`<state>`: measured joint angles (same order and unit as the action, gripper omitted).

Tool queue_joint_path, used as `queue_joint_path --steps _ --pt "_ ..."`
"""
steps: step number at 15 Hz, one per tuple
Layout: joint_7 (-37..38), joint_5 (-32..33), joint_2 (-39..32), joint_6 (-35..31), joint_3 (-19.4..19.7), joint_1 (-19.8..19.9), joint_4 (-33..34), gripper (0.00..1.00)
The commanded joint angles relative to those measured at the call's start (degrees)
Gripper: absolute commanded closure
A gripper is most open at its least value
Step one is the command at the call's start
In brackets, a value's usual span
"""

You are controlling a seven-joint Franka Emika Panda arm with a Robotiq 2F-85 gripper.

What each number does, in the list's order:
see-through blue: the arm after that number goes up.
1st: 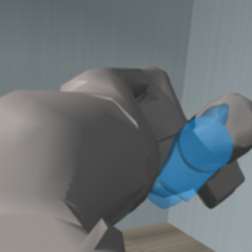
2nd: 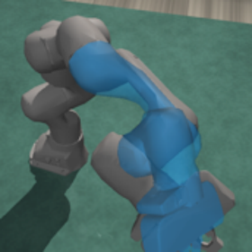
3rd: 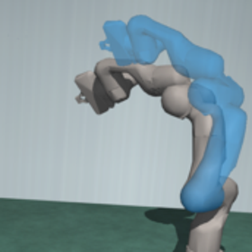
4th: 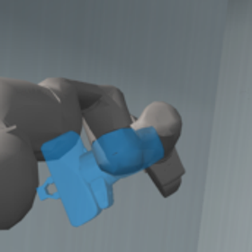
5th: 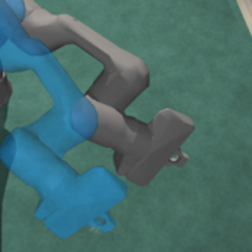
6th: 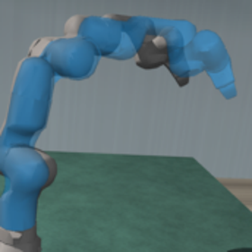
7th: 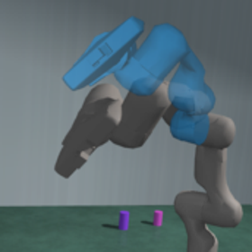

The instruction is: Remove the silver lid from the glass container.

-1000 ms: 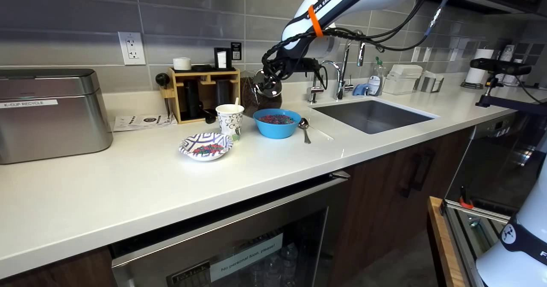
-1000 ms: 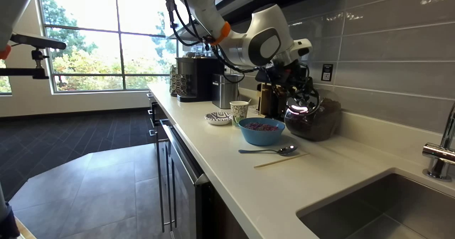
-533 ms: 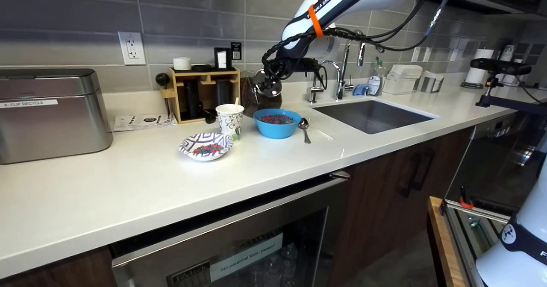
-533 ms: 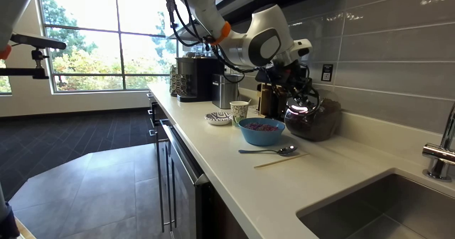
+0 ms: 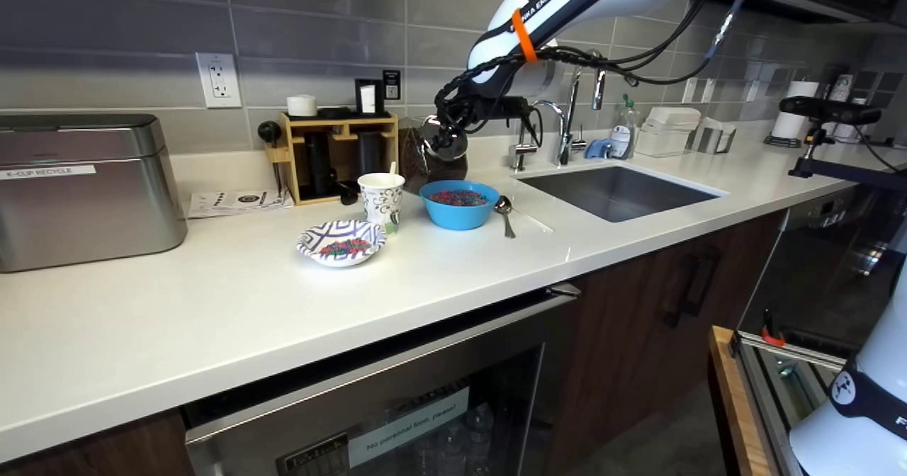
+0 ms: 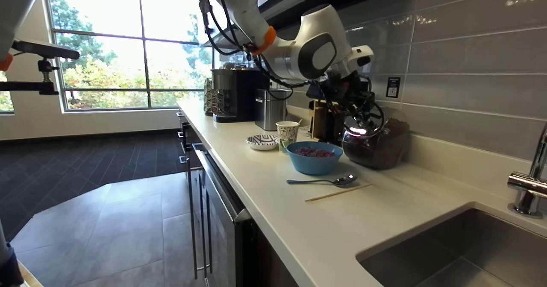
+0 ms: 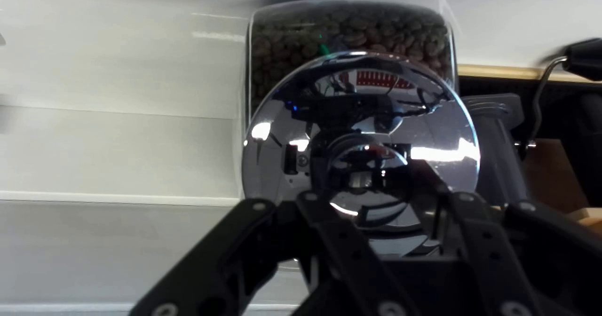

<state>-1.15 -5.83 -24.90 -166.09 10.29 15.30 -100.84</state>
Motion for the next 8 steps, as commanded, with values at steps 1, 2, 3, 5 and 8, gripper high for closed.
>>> queue_joint_path --steps 1,2,3,5,8 --pt "3.0 2.8 3.2 -1.7 2.5 -2.4 -3.5 0.79" --pt "3.5 3.3 3.8 -1.6 2.8 -2.8 -4.1 0.79" --pt "4.0 3.9 4.5 -1.6 3.4 -3.3 -4.7 0.79" --pt "5.0 4.9 5.9 -1.3 4.7 -4.7 -5.8 0.79" --pt "6.2 5.8 7.8 -0.2 6.2 -6.1 -7.0 0.79"
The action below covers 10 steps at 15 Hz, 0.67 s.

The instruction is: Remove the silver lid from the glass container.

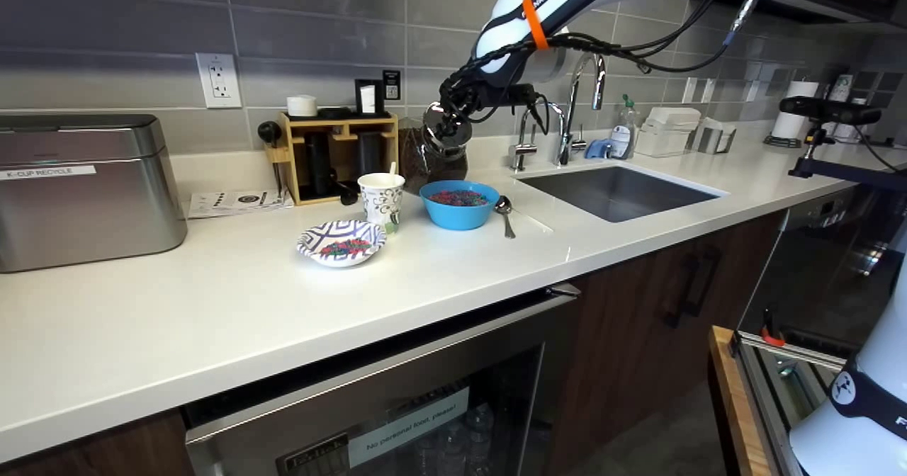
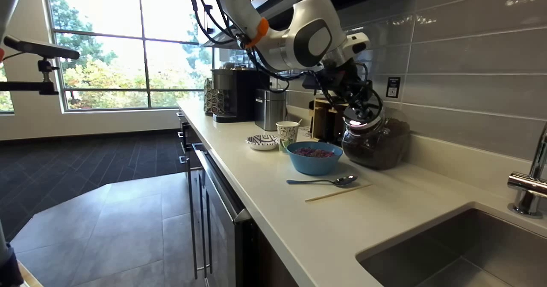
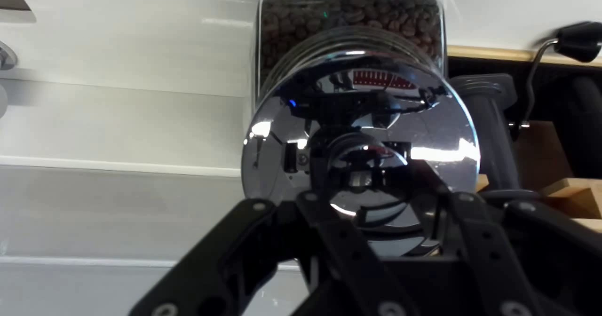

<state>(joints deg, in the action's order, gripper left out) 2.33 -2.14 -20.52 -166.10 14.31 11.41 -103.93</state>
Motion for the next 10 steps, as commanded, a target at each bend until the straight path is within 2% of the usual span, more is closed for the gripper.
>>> queue_joint_path --steps 1,4,5,10 --pt "3.1 2.2 4.3 1.1 2.5 -2.6 -4.4 0.79" --pt "3.0 2.6 9.0 10.2 2.6 -3.5 -7.0 0.79" --pt "2.8 2.6 10.3 14.0 1.0 -2.3 -7.2 0.79" --pt "1.1 0.0 14.0 35.8 -1.2 -1.1 -4.2 0.79"
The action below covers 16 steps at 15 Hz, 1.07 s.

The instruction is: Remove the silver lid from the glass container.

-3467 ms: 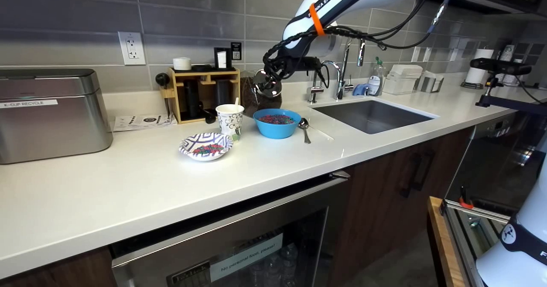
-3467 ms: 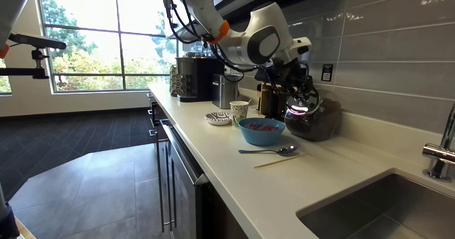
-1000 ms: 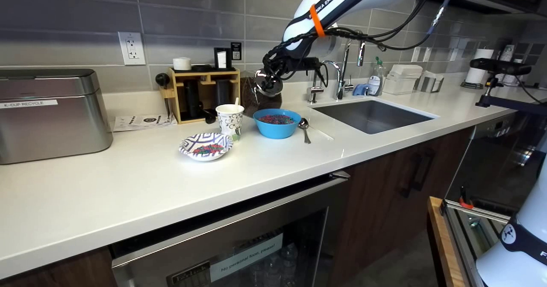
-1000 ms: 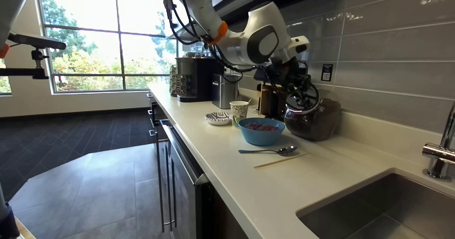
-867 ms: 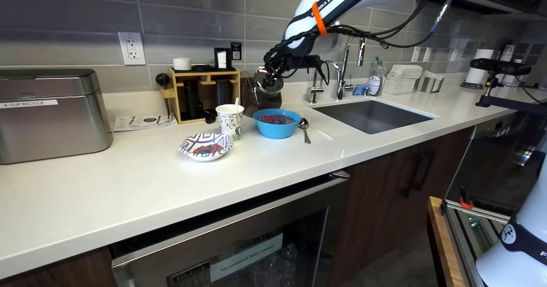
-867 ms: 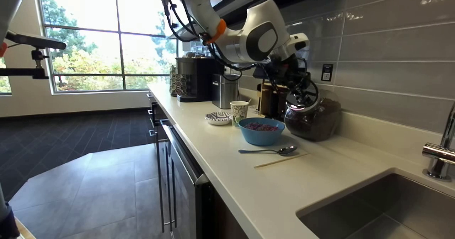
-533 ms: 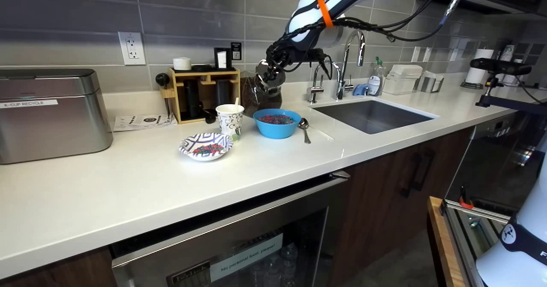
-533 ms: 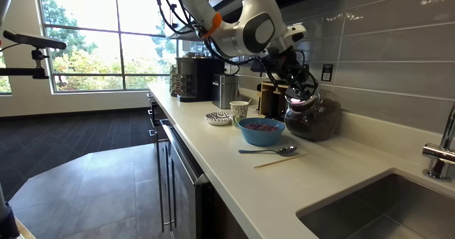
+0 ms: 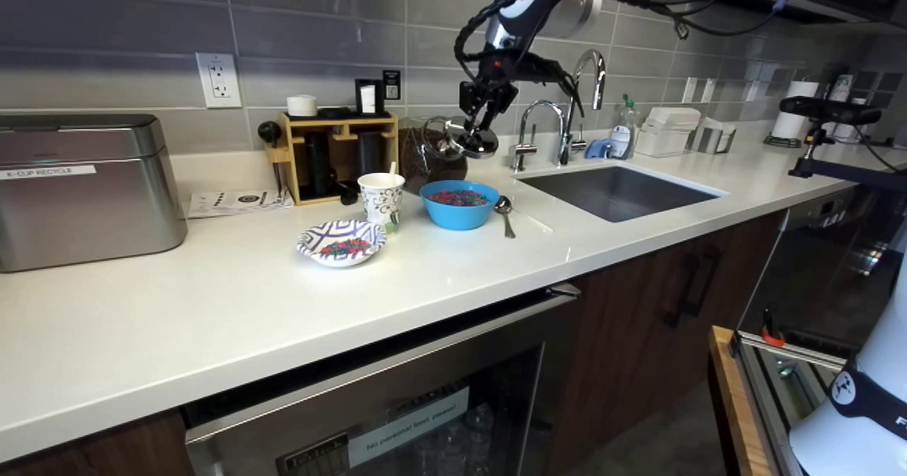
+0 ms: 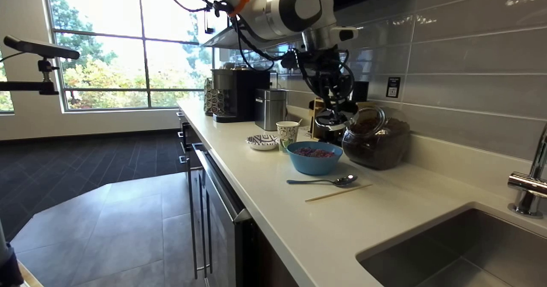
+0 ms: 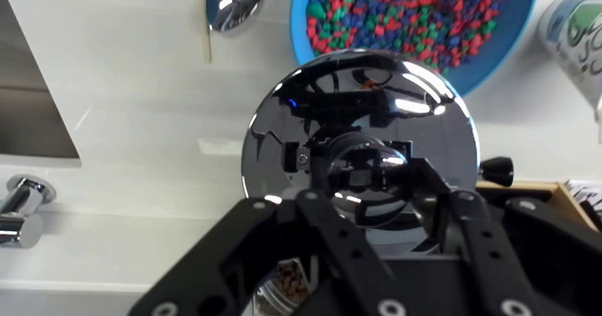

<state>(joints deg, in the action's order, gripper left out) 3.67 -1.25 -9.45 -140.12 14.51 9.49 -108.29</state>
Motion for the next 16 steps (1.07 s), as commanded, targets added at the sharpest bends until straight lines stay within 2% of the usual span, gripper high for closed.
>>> queue_joint_path --steps 1,4,11,16 --pt "-0.2 -1.3 3.0 13.4 -1.6 0.9 1.1 0.79" --pt "-0.1 -2.6 1.6 18.9 -2.0 1.2 3.5 0.79" --pt "0.3 -8.6 -4.9 19.8 -2.9 2.0 8.7 0.79" --pt "1.5 -8.9 -9.2 22.3 -3.2 2.3 12.8 0.79"
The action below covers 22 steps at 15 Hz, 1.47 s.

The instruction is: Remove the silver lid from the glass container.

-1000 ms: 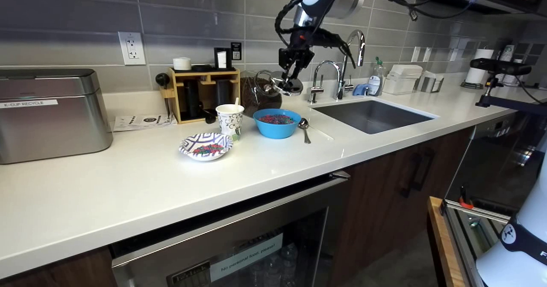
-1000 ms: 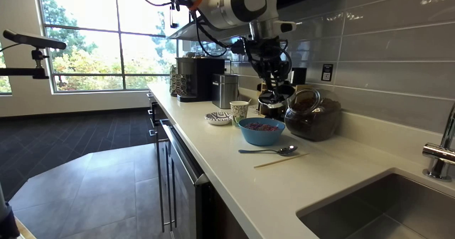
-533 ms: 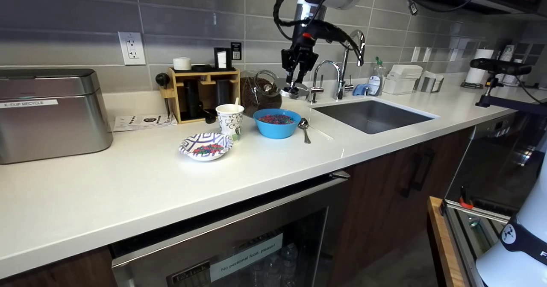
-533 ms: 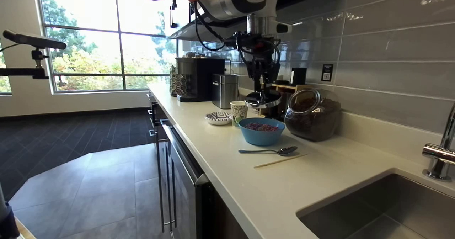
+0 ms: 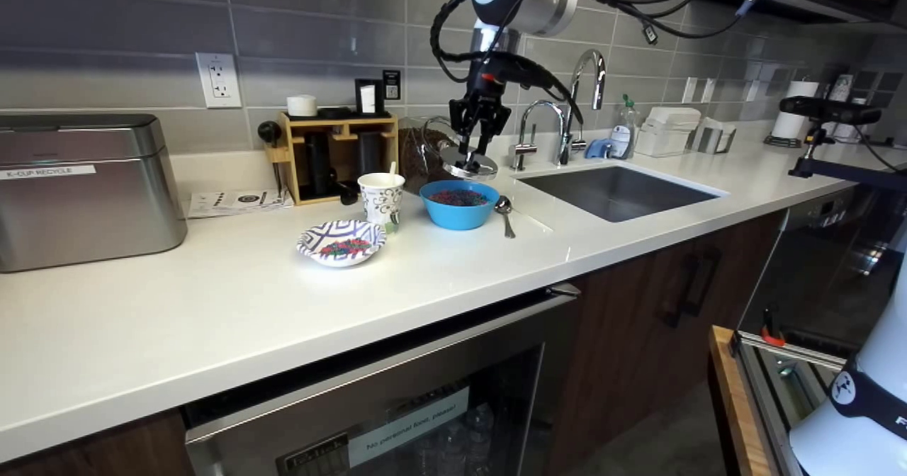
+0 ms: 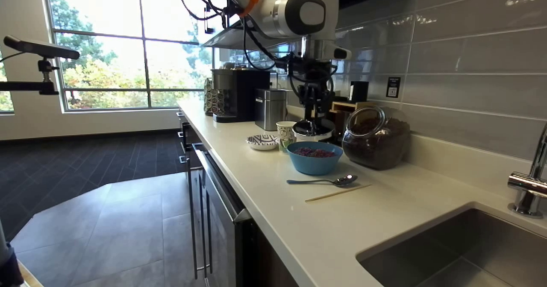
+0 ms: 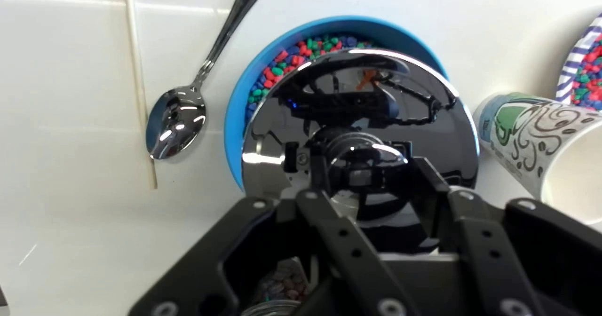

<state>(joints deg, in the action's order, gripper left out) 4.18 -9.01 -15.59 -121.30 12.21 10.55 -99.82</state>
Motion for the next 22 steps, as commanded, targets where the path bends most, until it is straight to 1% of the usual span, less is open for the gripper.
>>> queue_joint_path --steps 1,3,4,7,8,10,11,13,20,22 --pt "1.2 -1.1 -3.6 3.9 -1.0 1.4 5.0 0.79" --pt "2.8 0.3 -4.3 5.8 -0.6 1.3 6.2 0.79" --pt "4.0 1.3 -3.9 8.7 -0.1 1.4 6.8 0.79" --pt "4.4 1.4 -2.8 17.0 0.4 2.7 8.6 0.79" --pt "4.2 1.0 -2.6 19.1 0.5 3.2 9.1 0.79" --pt "4.3 0.9 -2.2 21.1 0.9 4.1 9.5 0.79" --pt "4.3 0.7 -1.7 20.8 1.2 4.5 9.2 0.79" --pt "4.5 -0.3 -0.7 17.5 1.9 5.8 7.4 0.79" --pt "12.2 -3.0 -1.5 9.5 5.2 9.6 5.4 0.79" --pt "14.5 -2.9 -2.0 7.4 6.1 10.4 4.3 0.79"
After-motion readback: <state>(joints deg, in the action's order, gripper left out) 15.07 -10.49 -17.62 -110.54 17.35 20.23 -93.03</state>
